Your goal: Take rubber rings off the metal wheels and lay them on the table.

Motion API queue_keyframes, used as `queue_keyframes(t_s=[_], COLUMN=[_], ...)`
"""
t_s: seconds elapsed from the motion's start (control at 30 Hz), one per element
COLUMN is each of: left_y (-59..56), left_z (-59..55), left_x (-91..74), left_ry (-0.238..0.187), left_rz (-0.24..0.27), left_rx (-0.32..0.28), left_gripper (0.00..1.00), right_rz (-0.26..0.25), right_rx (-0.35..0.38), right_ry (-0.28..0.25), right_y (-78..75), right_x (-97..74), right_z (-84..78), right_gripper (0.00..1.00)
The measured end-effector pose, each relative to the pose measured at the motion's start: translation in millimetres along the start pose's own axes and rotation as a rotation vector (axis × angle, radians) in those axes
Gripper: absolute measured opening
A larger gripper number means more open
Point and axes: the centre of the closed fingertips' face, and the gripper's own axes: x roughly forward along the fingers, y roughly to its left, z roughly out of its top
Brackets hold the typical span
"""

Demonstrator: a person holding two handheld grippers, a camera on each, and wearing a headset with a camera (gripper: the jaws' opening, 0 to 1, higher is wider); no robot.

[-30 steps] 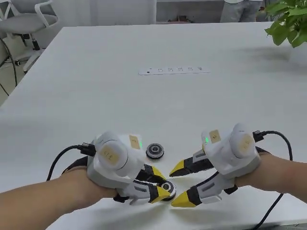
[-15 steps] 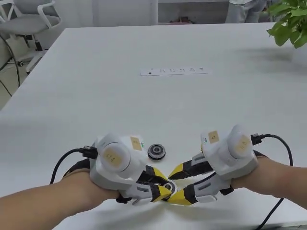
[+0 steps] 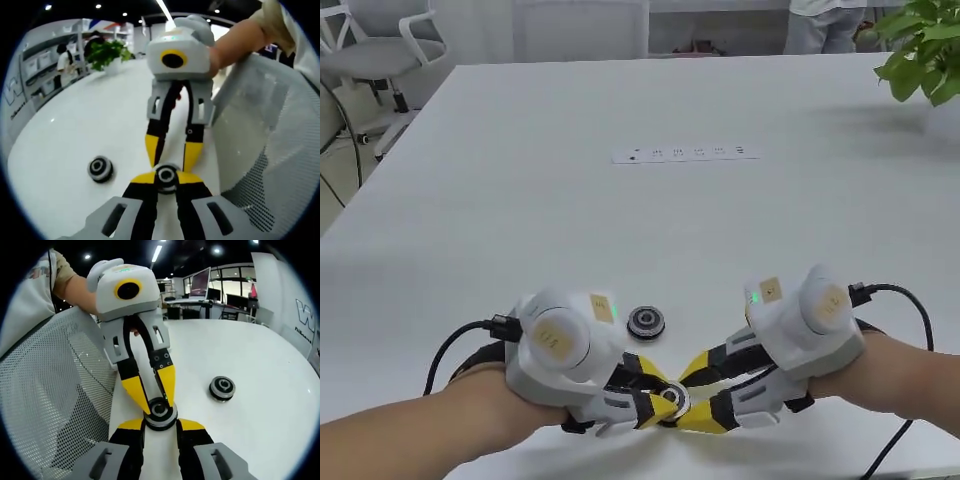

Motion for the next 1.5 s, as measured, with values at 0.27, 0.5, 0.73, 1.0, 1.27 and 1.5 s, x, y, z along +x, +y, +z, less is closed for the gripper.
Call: queue_keyframes(t_s=[0.27,0.5,0.73,1.0,1.27,1.5], left_y=[0.5,0.9,1.2,1.1,0.3,0.0], left_z=[-0.4,-0.8,-0.9,-1.2,-1.2,-1.6], left_x=[-0.2,-0.2,0.0,0.1,0.3,0.3], left_ry=[-0.003,0.001,0.01,0.015,0.019,0.024], left_rz=[0.001,0.006,0.009,0.011,0.01,0.012], left_rx=[-0.004,-0.001,0.006,0.015,0.019,0.02], left_gripper=[0.13,0.13,0.13,0.13,0.13,0.13], right_rz=[-0.004,-0.009,-0.01,-0.001,0.009,0.012], right_rx=[-0.006,0.039,0.123,0.25,0.33,0.379], right_ry=[0.024,0.031,0.026,0.011,0.006,-0.007], right_y=[-1.3,-2.7,-5.9,-6.7,-4.6,-4.0], right_x=[-4.3,-5.1,-7.3,-10.7,-13.1,-15.4], right_z=[-6.1,-7.5,-7.3,-6.5,-5.5,-4.2], right_gripper=[0.11,0.04,0.0,0.0,0.0,0.0])
